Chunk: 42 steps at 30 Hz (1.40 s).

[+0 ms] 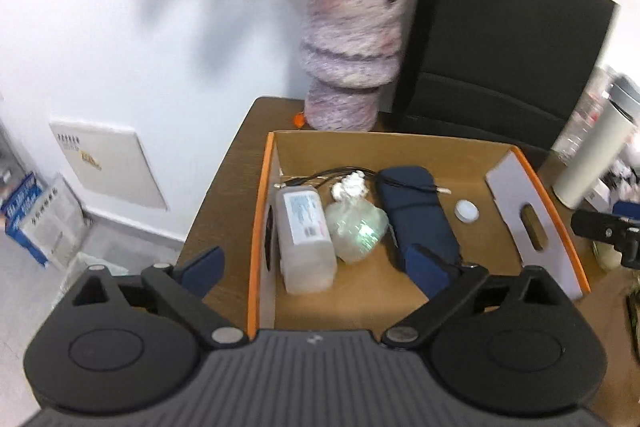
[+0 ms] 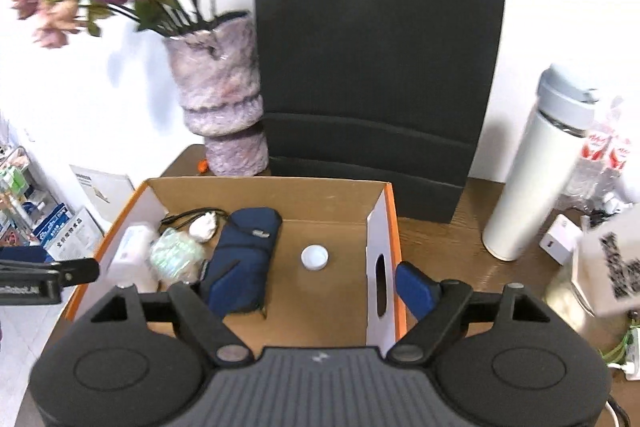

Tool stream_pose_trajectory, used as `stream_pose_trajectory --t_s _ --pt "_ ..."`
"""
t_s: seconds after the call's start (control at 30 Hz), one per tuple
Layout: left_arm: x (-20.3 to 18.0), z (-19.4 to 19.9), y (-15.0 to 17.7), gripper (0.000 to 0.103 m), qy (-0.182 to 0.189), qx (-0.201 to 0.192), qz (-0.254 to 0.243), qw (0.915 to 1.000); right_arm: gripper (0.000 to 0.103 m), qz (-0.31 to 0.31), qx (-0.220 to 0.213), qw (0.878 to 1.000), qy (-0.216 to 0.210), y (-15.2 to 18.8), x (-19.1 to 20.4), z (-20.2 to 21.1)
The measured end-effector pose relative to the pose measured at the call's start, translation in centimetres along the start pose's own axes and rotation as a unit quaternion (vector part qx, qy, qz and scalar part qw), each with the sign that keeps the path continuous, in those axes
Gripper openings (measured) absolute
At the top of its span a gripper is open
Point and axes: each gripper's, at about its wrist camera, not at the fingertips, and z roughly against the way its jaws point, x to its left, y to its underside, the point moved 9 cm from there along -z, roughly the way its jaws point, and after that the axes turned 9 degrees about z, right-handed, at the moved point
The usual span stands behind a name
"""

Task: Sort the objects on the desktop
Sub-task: 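Open both tools and withdraw them from the box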

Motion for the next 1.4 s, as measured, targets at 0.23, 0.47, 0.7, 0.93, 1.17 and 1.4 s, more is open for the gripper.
stream_pose_trajectory --t_s 0.23,0.47,0.7,0.93,1.17,1.4 --pt "-0.8 4.6 3.3 0.102 0.007 -0.053 0.018 0.9984 0.085 0.029 -0.042 0.999 0.014 3.7 2.0 5.0" --pt "-1.2 9.9 8.9 0.103 0.042 -0.137 0.026 0.9893 0.086 0.009 -0.09 0.996 -0.006 9.9 4.3 9.0" --pt "0.0 12.4 15.9 0.103 0.042 -0.171 0.014 0.9843 0.091 -0.01 -0.14 0.99 -0.017 16.7 6.1 12.5" --pt "1.6 12.2 23.5 0.103 0.033 -0.149 0.024 0.988 0.091 0.022 -0.126 0.992 0.007 23.9 7.2 12.9" --pt "2.5 11.8 29.1 0.103 0.024 -0.118 0.016 0.9926 0.092 0.015 -0.099 0.995 0.014 29.8 8.2 13.0" --pt "2.7 13.4 31.4 0.103 0.026 -0.13 0.013 0.9911 0.092 0.044 -0.137 0.989 0.039 31.5 9.1 15.6"
